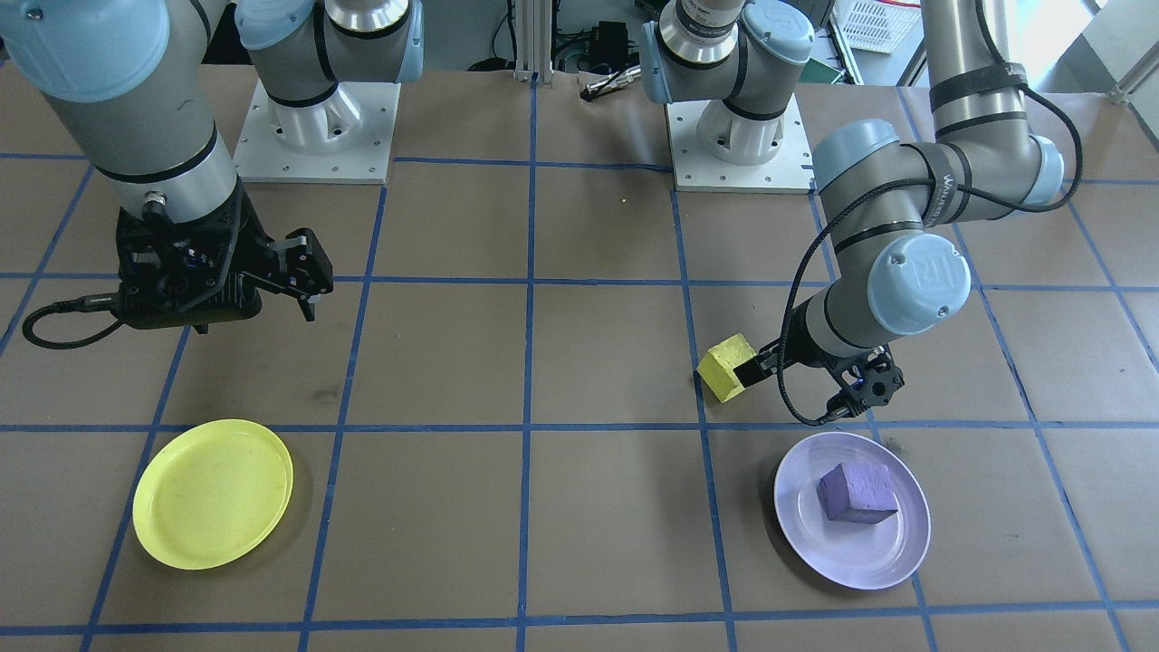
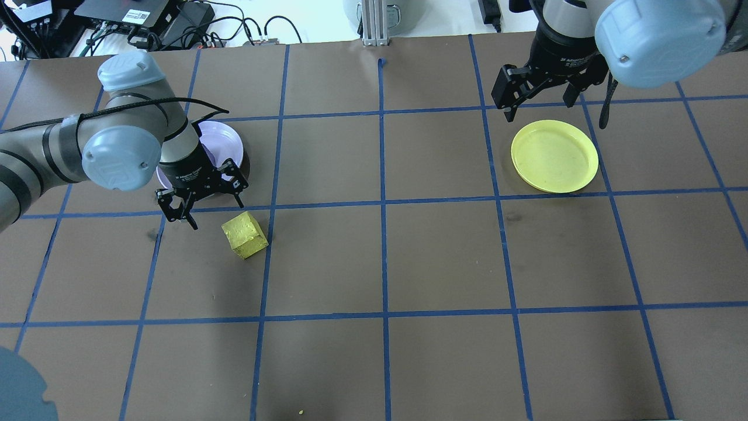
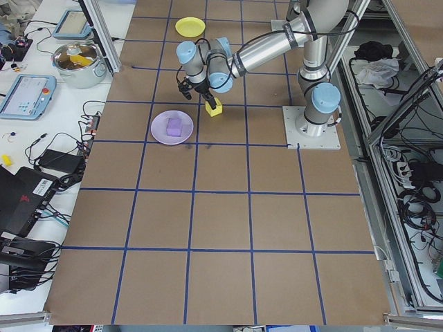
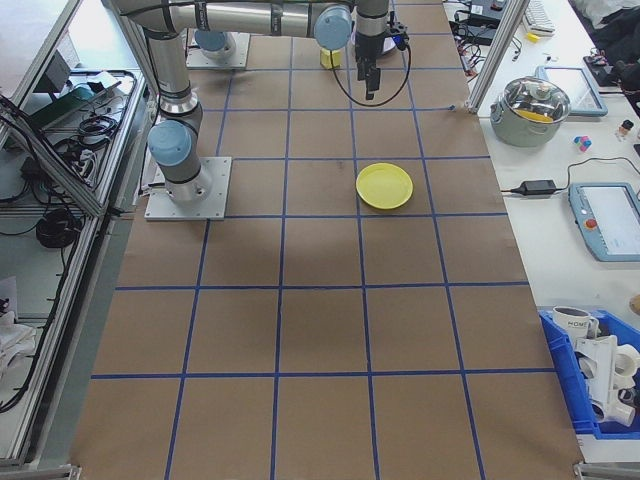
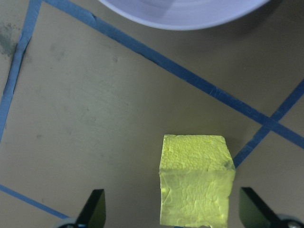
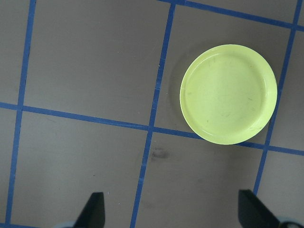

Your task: Sort blocks by color into plates

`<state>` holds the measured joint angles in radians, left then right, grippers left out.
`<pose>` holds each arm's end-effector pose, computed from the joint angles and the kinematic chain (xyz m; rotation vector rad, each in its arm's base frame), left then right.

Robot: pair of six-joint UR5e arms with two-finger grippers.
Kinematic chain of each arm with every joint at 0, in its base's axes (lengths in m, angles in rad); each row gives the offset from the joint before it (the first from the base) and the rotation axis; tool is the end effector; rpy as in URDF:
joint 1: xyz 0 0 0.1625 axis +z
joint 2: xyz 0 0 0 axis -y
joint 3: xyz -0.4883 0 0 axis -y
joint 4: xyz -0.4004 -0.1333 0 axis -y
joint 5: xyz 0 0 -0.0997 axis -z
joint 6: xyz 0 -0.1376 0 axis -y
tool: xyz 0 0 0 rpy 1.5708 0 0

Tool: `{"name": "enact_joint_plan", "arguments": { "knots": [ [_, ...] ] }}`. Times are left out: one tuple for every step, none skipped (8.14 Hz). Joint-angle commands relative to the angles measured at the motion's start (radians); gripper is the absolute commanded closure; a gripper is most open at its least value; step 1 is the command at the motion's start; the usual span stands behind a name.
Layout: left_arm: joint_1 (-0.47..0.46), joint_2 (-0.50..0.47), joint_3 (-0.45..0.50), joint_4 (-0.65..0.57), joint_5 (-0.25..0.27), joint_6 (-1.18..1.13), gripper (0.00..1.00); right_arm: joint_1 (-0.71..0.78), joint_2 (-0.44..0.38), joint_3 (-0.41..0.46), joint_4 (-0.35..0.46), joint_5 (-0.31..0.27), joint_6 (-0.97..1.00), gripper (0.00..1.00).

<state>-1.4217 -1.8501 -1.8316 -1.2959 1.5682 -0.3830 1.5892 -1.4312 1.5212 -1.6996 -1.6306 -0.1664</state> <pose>-0.0522 -0.5521 0.2671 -0.8120 2.9775 0.4093 0.1356 -0.5693 0.4767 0.2823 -3.0657 0.0528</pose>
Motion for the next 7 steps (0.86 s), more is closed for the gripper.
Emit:
{"name": "enact_joint_plan", "arguments": {
  "knots": [
    [0.0,-0.008,-0.028,0.05,0.004,0.08,0.0,-0.001,0.0,0.002,0.003,0.002,-0.001,0.0],
    [-0.003,-0.003,-0.031,0.055,0.0,0.097,0.0,0.0,0.002,0.002,0.005,0.003,-0.001,0.0],
    [-0.008,-0.011,-0.032,0.069,-0.002,0.098,0.0,0.0,0.0,0.002,0.002,0.002,0.004,0.0],
    [-0.006,-0.012,-0.043,0.082,-0.051,0.101,0.0,0.0,0.0,0.002,0.003,0.002,0.002,0.0],
    [-0.006,-0.009,-0.061,0.093,-0.074,0.108,0.0,0.0,0.0,0.002,0.003,0.0,0.001,0.0],
    [-0.006,-0.012,-0.075,0.125,-0.073,0.121,0.0,0.0,0.0,0.002,0.003,0.0,0.002,0.0],
    [-0.003,-0.011,-0.093,0.127,-0.076,0.146,0.0,0.0,0.0,0.002,0.0,0.0,0.001,0.0]
  ]
}}
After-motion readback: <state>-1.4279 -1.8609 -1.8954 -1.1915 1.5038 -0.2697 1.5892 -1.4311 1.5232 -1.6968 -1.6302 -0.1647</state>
